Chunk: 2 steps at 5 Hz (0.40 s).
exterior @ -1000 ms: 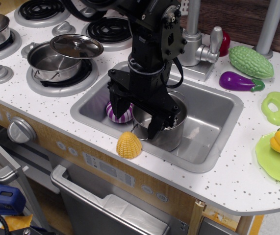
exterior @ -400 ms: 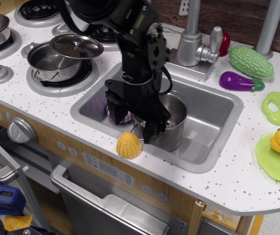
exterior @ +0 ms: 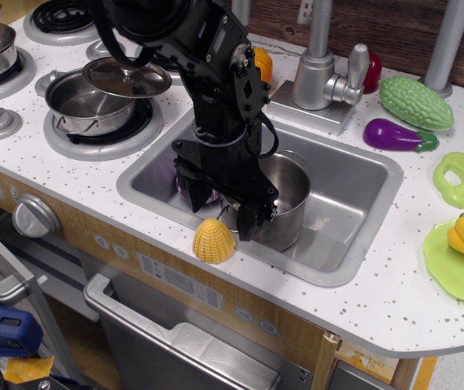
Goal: Put corn in pot which is in sink
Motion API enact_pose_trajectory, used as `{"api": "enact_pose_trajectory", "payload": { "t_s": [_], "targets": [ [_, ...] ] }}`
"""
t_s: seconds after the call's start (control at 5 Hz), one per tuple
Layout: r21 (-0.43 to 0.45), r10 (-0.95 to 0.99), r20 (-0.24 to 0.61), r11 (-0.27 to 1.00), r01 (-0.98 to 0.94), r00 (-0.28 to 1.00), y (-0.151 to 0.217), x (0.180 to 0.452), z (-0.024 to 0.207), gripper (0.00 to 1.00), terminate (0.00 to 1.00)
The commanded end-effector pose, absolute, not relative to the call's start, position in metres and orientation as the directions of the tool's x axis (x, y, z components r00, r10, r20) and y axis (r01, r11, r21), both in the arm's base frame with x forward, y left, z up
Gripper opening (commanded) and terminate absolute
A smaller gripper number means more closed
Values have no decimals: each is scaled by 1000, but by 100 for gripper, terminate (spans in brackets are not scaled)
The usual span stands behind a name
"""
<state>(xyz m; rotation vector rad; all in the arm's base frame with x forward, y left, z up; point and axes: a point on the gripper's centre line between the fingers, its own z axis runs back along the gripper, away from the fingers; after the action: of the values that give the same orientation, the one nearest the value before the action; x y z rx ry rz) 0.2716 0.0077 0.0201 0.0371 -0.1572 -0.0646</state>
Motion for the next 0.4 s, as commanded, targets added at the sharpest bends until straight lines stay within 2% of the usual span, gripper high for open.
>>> {"api": "enact_pose_trajectory", "payload": {
  "t_s": [0.0, 0.2],
  "targets": [
    [40, -59, 166, 998, 53, 984, 9, 270, 26, 100, 0],
    [43, -53, 163, 998, 46, 985, 8, 265, 28, 100, 0]
  ]
}}
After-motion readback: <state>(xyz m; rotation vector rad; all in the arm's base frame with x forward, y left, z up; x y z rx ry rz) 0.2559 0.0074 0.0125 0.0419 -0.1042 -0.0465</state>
